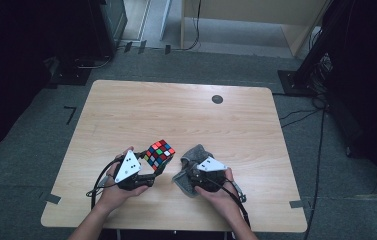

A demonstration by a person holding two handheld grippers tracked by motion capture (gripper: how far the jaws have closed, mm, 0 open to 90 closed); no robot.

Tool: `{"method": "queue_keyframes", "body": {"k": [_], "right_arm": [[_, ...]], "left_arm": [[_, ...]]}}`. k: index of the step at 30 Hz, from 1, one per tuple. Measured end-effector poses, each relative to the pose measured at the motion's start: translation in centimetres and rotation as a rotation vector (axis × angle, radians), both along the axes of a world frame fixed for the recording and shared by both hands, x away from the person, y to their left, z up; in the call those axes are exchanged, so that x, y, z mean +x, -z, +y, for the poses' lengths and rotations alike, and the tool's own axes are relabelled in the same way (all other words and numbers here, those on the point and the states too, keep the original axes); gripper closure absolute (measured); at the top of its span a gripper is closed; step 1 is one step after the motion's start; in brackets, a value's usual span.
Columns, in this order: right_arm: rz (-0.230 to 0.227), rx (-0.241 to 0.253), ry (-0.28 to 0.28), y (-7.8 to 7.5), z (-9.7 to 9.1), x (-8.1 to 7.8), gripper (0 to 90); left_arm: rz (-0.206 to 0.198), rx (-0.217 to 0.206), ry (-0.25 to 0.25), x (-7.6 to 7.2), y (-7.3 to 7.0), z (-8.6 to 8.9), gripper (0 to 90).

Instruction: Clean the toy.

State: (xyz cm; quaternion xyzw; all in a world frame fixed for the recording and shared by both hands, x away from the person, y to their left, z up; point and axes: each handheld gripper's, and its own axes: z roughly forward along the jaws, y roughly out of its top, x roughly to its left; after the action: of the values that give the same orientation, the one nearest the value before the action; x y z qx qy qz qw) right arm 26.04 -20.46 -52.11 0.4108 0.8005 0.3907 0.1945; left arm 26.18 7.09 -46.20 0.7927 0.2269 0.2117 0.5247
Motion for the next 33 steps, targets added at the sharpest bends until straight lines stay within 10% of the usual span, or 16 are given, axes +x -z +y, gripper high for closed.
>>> {"method": "queue_keyframes", "body": {"k": [7, 11, 17, 23, 29, 33], "right_arm": [[0.029, -0.011, 0.03, -1.0, -0.6, -0.1, 76.3], [-0.084, 0.143, 0.07, -3.7, -1.5, -1.1, 77.4], [-0.251, 0.288, -0.055, -8.3, -0.4, -3.9, 76.5], [-0.21, 0.391, -0.162, -8.7, 0.7, -4.4, 75.2], [-0.124, 0.354, -0.064, -7.4, -0.8, -2.8, 75.3], [-0.155, 0.385, -0.04, -7.8, -1.2, -3.0, 75.0]], "left_arm": [[0.007, 0.011, 0.021, -0.1, 0.1, -0.3, 33.5], [0.016, 0.039, 0.038, -0.1, 0.4, -0.6, 33.5], [0.021, 0.111, 0.074, -0.5, 0.9, -1.8, 33.5], [-0.034, 0.16, 0.159, -1.9, 0.8, -3.1, 33.6], [-0.026, 0.157, 0.168, -1.8, 0.8, -2.8, 33.7], [-0.02, 0.132, 0.17, -1.7, 0.6, -2.7, 33.7]]}}
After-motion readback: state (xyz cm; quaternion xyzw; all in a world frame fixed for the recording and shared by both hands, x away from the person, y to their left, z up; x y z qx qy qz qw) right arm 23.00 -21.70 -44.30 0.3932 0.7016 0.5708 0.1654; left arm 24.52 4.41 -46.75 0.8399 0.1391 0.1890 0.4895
